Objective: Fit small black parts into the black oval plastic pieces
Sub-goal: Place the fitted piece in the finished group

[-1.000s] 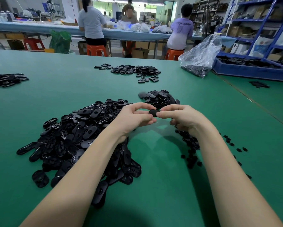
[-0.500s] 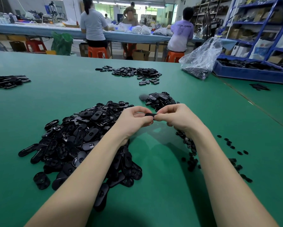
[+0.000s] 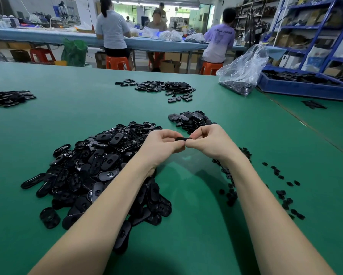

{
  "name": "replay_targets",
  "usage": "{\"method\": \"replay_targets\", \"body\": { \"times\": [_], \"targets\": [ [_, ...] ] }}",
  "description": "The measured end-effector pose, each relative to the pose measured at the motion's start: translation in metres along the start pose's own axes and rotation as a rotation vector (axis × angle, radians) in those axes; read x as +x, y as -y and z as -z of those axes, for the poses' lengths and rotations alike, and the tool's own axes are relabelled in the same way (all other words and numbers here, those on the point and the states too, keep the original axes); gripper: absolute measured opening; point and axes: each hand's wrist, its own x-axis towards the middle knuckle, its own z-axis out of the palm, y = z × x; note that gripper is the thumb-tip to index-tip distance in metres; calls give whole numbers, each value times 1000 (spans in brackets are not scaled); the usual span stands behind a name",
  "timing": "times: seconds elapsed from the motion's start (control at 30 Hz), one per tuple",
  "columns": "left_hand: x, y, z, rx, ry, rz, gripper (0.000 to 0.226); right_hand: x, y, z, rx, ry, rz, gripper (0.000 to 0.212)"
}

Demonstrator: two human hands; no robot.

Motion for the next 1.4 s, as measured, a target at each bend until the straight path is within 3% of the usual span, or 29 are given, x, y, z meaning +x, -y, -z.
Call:
{"method": "replay_targets", "body": {
  "times": [0.3,0.63,0.87,1.0,1.4],
  "targets": [
    [5,1,-1,151,-92,1,13,-1,-2,-8,18,-40,52,24],
    [8,5,7,32,-85,-15,15,0,-7,-3,-160,-58,285,17],
    [14,4,12,123,-147,-85,10,8,-18,4,-293,-381,90,9],
    [15,5,16,149,-135,-77,6,24,-20,6,-283,-507,-9,19],
    [19,7,21,252,-155,-97,14,95,-9,8,-465,-456,-109,19]
  ]
}}
